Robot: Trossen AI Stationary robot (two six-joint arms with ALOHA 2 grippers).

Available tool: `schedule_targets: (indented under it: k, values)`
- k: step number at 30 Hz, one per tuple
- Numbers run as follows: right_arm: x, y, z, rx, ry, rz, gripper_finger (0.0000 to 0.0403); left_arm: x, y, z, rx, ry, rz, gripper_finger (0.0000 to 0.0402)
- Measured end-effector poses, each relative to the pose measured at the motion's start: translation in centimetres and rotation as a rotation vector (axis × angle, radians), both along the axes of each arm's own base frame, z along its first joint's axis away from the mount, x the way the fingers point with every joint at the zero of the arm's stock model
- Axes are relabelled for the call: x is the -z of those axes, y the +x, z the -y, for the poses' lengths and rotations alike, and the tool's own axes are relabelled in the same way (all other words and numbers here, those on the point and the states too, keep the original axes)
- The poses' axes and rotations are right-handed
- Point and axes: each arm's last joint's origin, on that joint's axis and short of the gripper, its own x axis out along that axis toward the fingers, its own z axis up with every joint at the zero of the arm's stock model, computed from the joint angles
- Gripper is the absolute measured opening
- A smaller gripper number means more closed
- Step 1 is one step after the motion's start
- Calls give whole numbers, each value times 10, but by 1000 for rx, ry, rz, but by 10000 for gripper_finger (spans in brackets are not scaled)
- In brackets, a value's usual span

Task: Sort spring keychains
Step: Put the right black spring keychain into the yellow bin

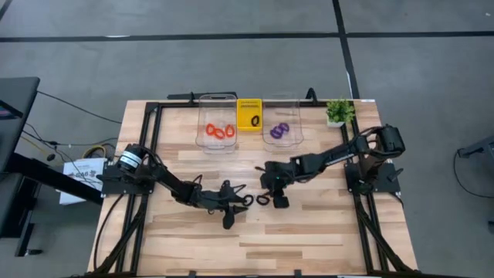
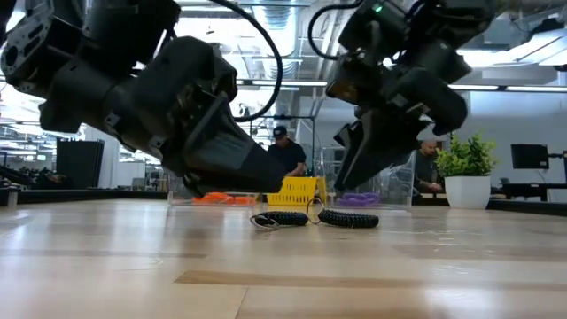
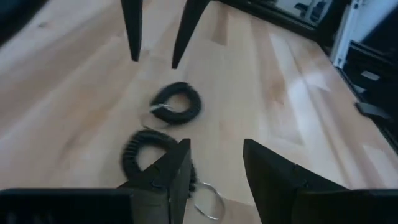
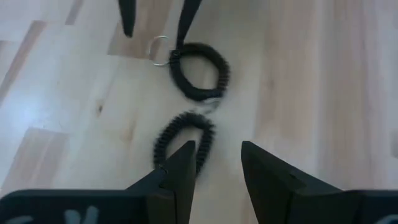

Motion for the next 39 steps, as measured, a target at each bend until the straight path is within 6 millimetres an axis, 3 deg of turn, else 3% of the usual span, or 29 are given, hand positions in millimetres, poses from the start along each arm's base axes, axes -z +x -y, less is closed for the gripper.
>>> schedule_targets:
  k: [8,10,18,22,29,35,39]
  values:
    - [11,-4,-21,14,-61,59,122,-1,-8,18,-13,-21,9,144]
    - [17,3,-24,14,-60,97,122,-1,-10,22,-16,-21,11,144]
    - [56,11,-25,31,-66,51,122,-1,-13,29,-22,-18,20,144]
    - [61,14,-24,57,-55,51,111,-1,-13,29,-31,-15,21,144]
    - [51,12,-23,61,-51,68,17,-1,-13,29,-28,-8,22,144]
    - [32,3,-21,62,-74,64,24,-1,-13,29,-28,-7,22,144]
    - [2,0,-18,61,-112,146,7,-1,-13,29,-28,-7,21,144]
